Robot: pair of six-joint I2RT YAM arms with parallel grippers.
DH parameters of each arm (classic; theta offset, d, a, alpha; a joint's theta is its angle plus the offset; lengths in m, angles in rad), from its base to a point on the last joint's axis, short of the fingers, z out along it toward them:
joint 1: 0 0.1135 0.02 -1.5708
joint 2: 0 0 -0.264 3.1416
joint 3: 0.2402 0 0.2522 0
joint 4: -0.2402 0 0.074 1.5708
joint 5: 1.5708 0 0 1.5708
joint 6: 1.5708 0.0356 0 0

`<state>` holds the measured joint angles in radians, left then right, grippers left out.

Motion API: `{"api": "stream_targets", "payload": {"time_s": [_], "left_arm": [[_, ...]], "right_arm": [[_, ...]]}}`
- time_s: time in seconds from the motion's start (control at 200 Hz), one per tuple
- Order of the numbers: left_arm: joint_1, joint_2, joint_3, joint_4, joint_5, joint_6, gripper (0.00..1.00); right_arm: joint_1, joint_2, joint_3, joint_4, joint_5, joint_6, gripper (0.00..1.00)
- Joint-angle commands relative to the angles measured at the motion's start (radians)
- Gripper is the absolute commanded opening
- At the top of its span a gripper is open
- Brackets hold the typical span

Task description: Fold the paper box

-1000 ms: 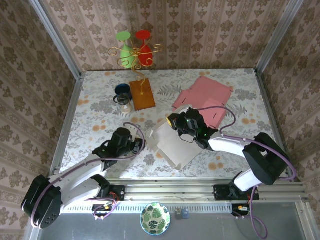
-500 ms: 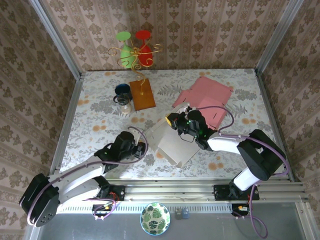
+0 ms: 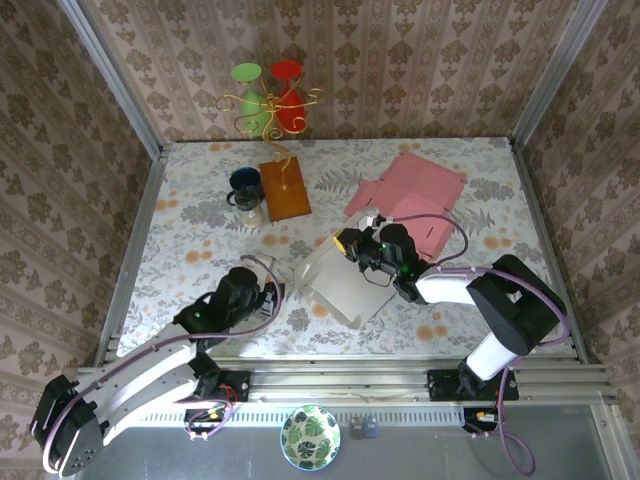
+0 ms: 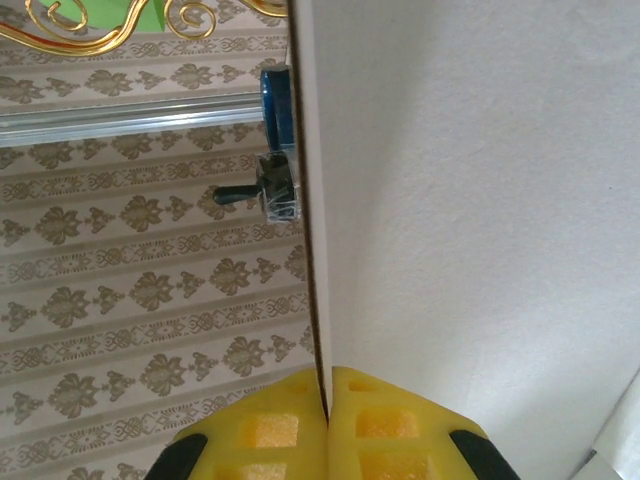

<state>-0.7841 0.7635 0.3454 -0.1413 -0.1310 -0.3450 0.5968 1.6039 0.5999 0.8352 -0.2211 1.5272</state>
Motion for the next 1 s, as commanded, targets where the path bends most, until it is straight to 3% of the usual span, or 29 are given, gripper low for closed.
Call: {"api": "stream_targets", "payload": {"time_s": [0.0,0.45,0.69,0.995], "left_arm": [[0.006,0.001,-0.022,-0.017,0.002,-0.016,0.36],[0.005,0.151,-0.066,0.264,0.119,0.082,0.42],[0.004,0.221,-0.057,0.336,0.189,0.106,0.42],[0.003,0.306,-0.016,0.364,0.174,0.129,0.40]], "right_arm": [[-0.004,0.026,-0.011,-0.016,-0.019,-0.026,0.00],[-0.003,0.019,0.002,-0.061,-0.019,-0.032,0.00],[-0.003,0.019,0.012,-0.068,-0.018,-0.029,0.00],[0.003,0.026,0.018,-0.066,-0.018,-0.022,0.00]]}}
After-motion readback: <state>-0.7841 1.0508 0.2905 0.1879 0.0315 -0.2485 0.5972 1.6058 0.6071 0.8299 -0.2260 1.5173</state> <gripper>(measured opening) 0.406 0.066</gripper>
